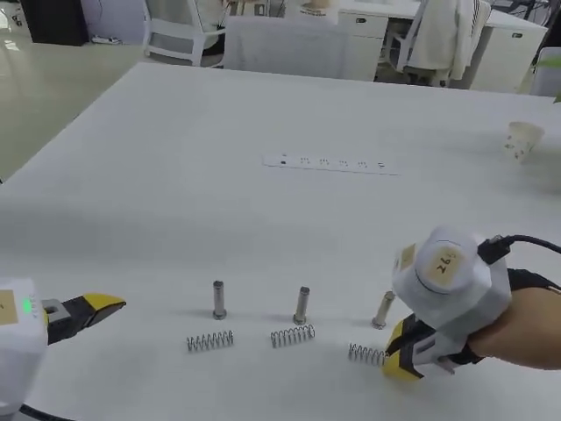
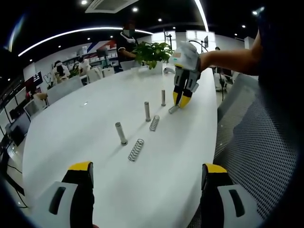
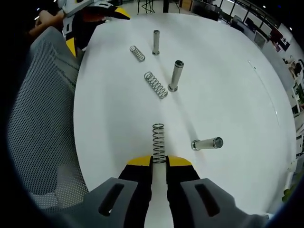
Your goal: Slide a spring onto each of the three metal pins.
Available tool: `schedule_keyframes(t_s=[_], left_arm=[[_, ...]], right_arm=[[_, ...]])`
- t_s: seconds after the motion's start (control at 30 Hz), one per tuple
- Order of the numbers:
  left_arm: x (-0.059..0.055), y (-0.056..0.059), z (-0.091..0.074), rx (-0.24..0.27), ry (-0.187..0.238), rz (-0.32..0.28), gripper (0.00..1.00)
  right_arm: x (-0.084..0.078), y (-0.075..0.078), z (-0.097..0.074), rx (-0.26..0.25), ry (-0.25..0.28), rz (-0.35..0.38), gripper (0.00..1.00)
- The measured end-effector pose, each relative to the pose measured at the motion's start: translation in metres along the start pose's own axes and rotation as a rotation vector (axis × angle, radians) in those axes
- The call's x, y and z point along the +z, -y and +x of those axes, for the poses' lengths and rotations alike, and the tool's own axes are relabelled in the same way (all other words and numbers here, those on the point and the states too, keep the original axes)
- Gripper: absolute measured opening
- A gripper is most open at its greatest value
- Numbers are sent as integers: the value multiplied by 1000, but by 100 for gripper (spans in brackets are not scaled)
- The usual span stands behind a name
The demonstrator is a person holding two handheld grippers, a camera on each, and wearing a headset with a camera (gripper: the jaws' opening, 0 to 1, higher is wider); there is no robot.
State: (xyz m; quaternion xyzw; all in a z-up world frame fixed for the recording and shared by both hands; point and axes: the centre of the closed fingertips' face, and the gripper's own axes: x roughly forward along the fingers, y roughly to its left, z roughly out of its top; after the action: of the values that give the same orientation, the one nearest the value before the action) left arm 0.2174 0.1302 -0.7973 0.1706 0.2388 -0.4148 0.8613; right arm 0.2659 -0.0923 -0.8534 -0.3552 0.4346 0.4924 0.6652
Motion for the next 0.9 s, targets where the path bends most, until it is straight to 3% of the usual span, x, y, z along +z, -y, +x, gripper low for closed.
schedule_keyframes(t_s=[0.2, 0.37, 0.6, 0.9], left_arm=[[4, 3, 2, -14, 16, -2, 90], [10, 5, 3, -34, 54, -24, 85], [16, 13, 8, -74, 74, -14, 77], [35, 23, 18, -143, 127, -5, 67]], right_arm=[[4, -6, -8, 2, 16, 9, 8], [16, -12, -17, 7, 54, 8, 8], [32, -20, -25, 15, 83, -18, 8], [55, -30, -32, 26, 109, -74, 8]])
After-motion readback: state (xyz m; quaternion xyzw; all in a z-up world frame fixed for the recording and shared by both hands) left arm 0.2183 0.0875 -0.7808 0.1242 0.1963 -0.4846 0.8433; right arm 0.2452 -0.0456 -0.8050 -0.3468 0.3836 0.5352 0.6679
